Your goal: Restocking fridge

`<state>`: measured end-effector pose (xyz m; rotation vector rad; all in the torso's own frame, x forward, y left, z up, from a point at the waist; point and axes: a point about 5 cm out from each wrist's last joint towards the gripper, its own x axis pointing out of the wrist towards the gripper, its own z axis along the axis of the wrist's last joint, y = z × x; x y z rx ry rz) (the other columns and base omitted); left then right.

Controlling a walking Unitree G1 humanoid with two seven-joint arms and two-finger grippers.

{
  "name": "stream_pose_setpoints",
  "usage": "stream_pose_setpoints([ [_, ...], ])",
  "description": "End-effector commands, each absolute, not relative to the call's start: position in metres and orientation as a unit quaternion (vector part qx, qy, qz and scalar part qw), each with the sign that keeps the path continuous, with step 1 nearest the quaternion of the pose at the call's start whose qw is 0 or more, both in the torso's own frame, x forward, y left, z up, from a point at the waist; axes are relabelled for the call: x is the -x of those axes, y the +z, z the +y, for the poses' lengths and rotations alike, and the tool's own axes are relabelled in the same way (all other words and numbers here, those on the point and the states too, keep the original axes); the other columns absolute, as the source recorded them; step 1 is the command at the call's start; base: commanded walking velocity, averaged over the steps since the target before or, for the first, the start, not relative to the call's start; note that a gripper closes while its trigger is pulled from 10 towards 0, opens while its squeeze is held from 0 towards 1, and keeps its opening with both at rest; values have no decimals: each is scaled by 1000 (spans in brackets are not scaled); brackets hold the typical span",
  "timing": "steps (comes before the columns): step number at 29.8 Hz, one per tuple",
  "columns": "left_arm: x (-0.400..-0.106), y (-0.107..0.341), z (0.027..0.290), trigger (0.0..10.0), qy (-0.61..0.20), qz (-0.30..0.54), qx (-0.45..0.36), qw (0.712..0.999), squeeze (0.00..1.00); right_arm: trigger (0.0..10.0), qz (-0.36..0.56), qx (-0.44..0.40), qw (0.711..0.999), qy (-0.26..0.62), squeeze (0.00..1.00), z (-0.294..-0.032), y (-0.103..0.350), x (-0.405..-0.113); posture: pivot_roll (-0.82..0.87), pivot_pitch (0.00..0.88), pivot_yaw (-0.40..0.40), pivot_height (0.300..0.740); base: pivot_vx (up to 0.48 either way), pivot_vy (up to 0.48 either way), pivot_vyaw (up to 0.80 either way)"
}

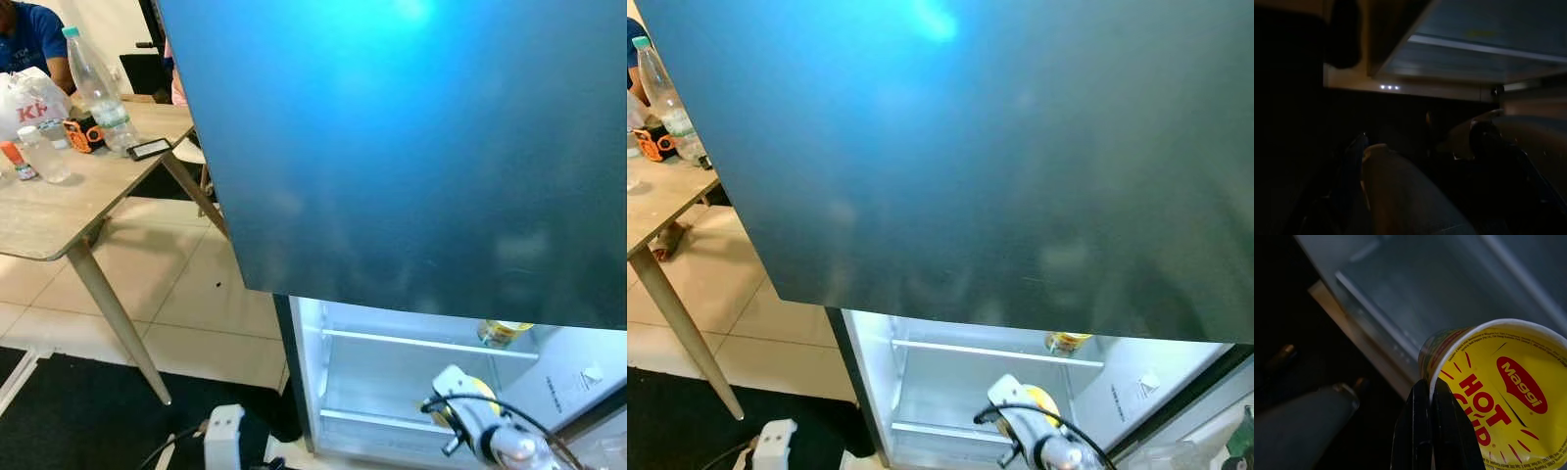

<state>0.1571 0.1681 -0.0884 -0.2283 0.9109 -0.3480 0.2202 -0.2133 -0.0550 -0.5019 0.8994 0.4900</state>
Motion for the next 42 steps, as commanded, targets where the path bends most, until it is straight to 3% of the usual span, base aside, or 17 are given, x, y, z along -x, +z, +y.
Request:
stream_pose_setpoints([
  [1,-158,-87,166,10000,-202,437,72,874,0,10000,411,249,839,254,0,-207,-52,-226,-49,0,20,740,0,0,0],
  [4,-167,-83,159,10000,-261,425,4,867,0,10000,396,278,827,288,0,-203,-46,-234,-51,0,18,740,0,0,0],
  [7,-169,-82,158,10000,-270,422,-7,866,0,10000,393,283,824,293,0,-203,-45,-236,-52,0,20,740,0,0,0],
  [14,-184,-74,151,10000,-301,392,-35,869,0,10000,407,303,782,361,0,-207,-39,-238,-52,0,20,715,0,0,0],
  [25,-184,-74,151,10000,-312,387,-61,866,0,10000,400,331,752,407,0,-218,-19,-254,-58,0,22,675,0,0,0],
  [42,-191,-70,147,10000,-313,370,-71,872,0,10000,377,335,712,489,0,-208,6,-272,-54,0,19,610,0,0,0],
])
